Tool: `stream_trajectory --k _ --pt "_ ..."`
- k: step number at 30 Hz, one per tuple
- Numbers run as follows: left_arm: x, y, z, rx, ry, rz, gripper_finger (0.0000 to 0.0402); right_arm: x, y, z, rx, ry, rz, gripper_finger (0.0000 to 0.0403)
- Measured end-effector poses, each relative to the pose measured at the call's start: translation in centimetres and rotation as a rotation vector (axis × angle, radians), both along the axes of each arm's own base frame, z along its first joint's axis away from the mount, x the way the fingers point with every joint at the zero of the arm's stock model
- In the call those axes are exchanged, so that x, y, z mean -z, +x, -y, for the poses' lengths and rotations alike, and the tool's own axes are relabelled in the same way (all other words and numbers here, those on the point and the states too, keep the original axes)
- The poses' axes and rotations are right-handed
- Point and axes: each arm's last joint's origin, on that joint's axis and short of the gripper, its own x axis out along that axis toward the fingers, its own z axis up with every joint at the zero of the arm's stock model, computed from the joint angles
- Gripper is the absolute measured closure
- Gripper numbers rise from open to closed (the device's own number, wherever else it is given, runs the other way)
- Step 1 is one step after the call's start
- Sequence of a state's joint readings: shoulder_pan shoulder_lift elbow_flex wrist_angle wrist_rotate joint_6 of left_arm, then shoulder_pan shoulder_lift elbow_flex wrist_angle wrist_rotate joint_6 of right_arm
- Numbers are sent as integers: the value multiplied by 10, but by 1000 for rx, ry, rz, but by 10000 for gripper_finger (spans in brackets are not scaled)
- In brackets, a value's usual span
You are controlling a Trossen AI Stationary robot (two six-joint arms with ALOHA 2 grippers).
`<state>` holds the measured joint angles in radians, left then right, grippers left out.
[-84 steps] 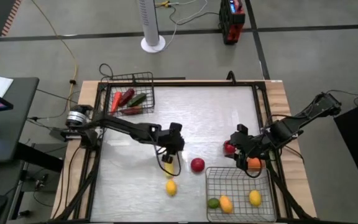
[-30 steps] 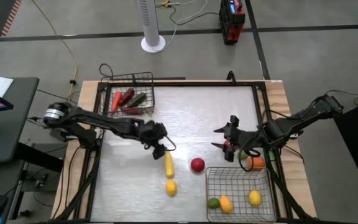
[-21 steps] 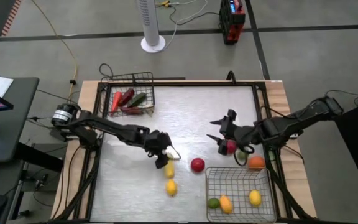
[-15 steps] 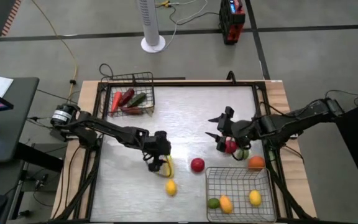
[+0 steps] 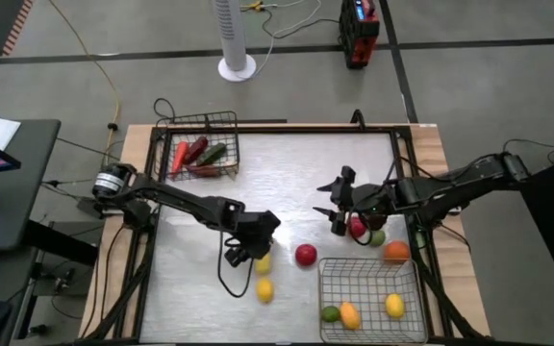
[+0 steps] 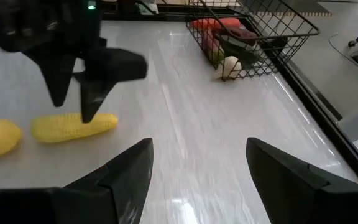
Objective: Sort produce into baskets
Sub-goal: Put the corn into the black wire basket
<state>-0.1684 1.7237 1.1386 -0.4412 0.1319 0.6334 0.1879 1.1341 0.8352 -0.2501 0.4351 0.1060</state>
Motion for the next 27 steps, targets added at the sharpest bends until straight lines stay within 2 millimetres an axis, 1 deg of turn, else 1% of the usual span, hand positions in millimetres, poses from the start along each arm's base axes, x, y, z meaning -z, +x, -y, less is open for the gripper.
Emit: stream_trajectory --k 5,9,12,17,20,23,25,27 --pt "4 12 3 128 56 -102 132 0 -2 -4 -3 23 4 117" --pt "1 17 4 222 91 -80 132 0 -3 -9 -21 25 2 117" --pt "9 18 5 269 104 -89 132 0 -4 -11 -22 30 1 117" --pt "28 20 6 288 90 -161 132 0 -4 -13 -24 35 2 117" --pt "33 22 6 288 94 -166 134 1 -4 -13 -20 35 1 117" --pt "32 24 6 286 99 -150 150 1 -4 -13 -14 37 2 117" --pt "36 21 6 287 116 -189 173 0 -4 -13 -12 40 4 117" --pt "36 22 6 290 119 -186 203 1 -4 -13 -12 38 0 117"
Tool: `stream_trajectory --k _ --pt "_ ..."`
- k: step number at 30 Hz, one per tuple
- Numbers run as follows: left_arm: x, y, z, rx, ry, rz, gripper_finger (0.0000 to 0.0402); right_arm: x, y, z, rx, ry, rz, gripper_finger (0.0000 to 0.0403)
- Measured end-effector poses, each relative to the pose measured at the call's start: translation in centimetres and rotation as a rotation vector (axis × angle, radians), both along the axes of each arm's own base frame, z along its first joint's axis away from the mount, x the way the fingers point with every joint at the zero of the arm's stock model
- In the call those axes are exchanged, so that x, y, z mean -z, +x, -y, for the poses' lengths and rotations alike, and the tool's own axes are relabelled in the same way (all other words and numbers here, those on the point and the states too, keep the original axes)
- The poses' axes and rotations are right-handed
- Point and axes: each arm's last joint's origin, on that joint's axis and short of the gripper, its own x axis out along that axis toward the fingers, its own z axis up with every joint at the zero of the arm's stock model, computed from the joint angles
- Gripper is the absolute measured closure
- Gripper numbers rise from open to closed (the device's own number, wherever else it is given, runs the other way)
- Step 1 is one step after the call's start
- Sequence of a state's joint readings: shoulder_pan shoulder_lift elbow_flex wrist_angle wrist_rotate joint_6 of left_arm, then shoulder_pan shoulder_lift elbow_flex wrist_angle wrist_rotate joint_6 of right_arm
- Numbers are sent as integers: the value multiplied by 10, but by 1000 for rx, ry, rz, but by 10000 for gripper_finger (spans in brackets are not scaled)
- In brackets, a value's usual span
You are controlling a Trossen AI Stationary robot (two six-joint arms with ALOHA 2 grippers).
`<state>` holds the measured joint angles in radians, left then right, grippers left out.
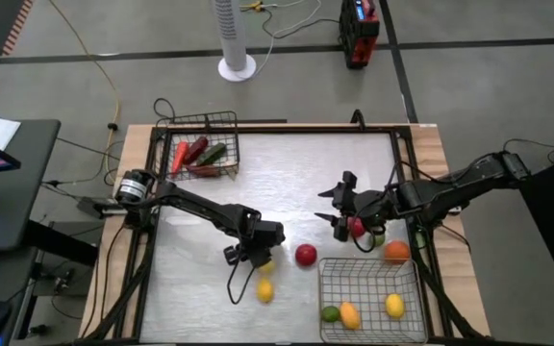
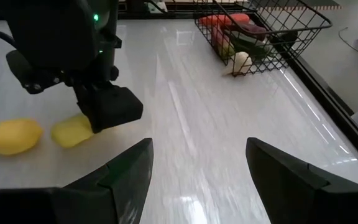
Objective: Sort produce into baskets
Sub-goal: Put the corn into the black wire basket
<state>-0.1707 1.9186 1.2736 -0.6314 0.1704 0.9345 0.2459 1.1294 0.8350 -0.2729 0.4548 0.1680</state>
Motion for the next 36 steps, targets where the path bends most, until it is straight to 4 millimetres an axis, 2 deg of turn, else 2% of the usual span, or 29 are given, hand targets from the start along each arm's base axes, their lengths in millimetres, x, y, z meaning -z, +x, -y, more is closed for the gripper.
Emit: stream_trajectory --k 6,10,17,22,28,32,36 --pt "0 -1 -1 -77 23 -16 286 0 0 0 15 -10 0 117" --pt "-7 -4 -9 -177 70 -66 294 1 -1 0 16 -14 -7 117" --pt "-60 -18 -34 -407 167 -47 282 -2 -1 5 16 -47 -5 117" --pt "-106 -52 -77 -700 229 33 283 -6 -2 12 21 -74 13 117" --pt "-140 -110 -141 -1128 313 186 279 -11 0 12 -13 -115 49 117" --pt "-147 -144 -173 -1378 331 270 278 -14 2 12 -47 -123 73 117" --pt "-148 -164 -190 -1485 307 278 248 -14 3 15 -53 -127 75 117"
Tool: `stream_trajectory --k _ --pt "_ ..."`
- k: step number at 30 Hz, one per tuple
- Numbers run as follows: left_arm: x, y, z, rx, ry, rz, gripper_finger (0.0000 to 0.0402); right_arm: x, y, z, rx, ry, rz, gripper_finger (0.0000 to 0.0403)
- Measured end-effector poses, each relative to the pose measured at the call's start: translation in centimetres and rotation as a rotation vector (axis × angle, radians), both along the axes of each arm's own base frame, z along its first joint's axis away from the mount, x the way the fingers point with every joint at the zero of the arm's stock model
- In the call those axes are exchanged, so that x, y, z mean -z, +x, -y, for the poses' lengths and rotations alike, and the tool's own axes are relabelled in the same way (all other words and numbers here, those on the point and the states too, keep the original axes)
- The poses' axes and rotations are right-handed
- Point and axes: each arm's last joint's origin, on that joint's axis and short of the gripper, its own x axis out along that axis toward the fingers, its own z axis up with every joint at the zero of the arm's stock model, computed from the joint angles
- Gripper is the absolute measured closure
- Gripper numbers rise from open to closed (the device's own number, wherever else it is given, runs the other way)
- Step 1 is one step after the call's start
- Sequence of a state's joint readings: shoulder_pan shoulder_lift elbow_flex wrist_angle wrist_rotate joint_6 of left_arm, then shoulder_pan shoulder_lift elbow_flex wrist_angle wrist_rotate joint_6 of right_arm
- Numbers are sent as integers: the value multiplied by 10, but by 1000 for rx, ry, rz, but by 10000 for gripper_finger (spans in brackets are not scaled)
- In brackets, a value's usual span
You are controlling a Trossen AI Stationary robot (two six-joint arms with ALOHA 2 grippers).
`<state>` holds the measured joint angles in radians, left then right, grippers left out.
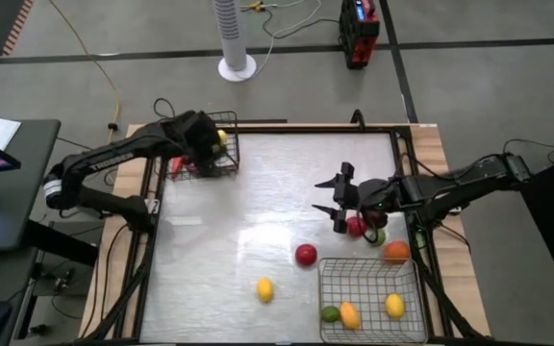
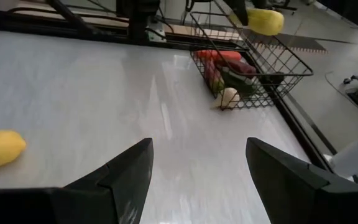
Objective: Sort produce into baskets
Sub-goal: Put the corn into the black wire basket, then put the lemon into the gold wire basket
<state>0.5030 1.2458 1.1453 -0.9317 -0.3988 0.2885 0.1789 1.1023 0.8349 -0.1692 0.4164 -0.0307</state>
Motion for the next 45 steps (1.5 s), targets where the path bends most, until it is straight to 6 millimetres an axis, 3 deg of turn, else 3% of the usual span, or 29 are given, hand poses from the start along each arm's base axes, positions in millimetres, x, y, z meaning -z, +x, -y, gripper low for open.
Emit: stream_trajectory --k 7,12,17,24,32,37,45 --pt "0 -1 -2 -7 14 -5 137 0 1 8 -4 23 -3 117" --pt "-3 10 13 120 -40 41 107 0 1 8 -8 26 -3 117" --pt "2 42 50 262 -278 232 105 1 1 8 -9 25 -12 117" --pt "38 85 127 524 -357 98 105 2 0 7 -4 42 -20 117" --pt "70 111 207 868 -386 71 104 2 0 7 0 48 -22 117" --pt "91 124 234 974 -426 94 104 3 0 7 1 47 -30 117" --pt "106 142 256 1122 -549 215 104 3 0 7 1 46 -31 117"
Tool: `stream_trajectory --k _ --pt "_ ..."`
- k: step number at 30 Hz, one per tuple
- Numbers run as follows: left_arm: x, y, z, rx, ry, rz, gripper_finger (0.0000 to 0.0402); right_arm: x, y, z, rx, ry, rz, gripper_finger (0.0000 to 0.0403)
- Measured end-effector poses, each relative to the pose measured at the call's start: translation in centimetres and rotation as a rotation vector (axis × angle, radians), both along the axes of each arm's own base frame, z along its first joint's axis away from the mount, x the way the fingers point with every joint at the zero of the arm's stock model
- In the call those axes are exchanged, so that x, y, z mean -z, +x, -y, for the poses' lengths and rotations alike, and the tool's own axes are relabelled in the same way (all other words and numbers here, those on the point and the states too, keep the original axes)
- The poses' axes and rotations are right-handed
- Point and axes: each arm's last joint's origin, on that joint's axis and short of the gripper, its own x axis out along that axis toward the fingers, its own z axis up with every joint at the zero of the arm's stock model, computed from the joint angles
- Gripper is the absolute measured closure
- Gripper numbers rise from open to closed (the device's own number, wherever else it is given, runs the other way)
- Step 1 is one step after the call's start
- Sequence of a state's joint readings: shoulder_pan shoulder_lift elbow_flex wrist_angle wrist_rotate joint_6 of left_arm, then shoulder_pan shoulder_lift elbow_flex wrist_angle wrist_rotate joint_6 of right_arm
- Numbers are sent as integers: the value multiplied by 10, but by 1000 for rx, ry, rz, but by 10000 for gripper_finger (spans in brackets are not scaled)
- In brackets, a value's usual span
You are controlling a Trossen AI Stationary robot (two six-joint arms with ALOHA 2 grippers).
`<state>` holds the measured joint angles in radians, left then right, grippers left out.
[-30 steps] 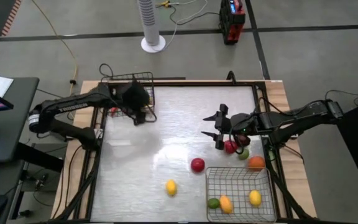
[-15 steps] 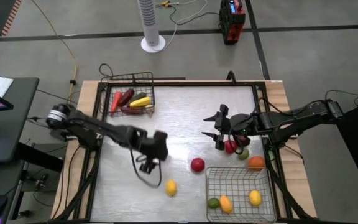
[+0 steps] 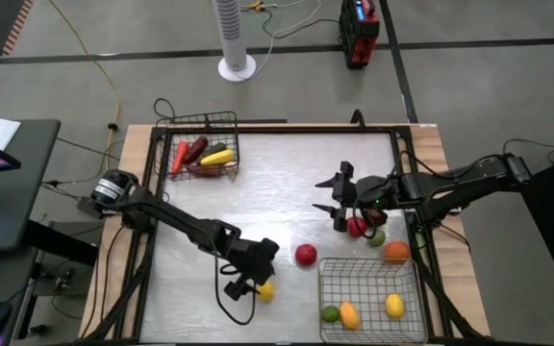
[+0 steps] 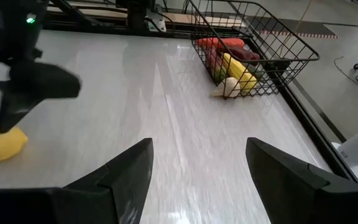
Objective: Sort produce into baskets
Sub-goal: Put the lemon into the gold wire basket
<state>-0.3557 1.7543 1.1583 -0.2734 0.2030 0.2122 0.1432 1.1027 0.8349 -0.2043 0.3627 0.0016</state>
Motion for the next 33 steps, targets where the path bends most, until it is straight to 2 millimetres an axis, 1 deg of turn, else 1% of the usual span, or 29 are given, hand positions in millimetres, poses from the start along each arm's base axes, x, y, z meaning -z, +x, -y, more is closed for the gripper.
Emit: stream_trajectory --k 3,10,13,17,20,27,28,31,33 --pt "9 4 5 65 3 21 104 0 0 0 0 0 0 117" --pt "36 10 13 173 56 12 104 0 0 0 0 -2 -3 117" --pt "47 11 14 197 87 -6 104 0 0 0 0 -2 -4 117" --pt "54 12 15 202 120 -10 106 0 0 0 0 -2 -6 117" --pt "55 12 14 184 143 -6 124 0 0 0 0 -2 -6 117" --pt "55 12 13 132 138 -27 208 0 0 0 0 -2 -5 117" --pt "54 12 13 122 135 -30 215 0 0 0 0 -2 -6 117" --pt "51 13 9 74 109 -40 216 -2 -5 1 0 -3 -4 117" --pt "43 15 4 36 96 -26 215 -8 -12 2 0 1 15 117"
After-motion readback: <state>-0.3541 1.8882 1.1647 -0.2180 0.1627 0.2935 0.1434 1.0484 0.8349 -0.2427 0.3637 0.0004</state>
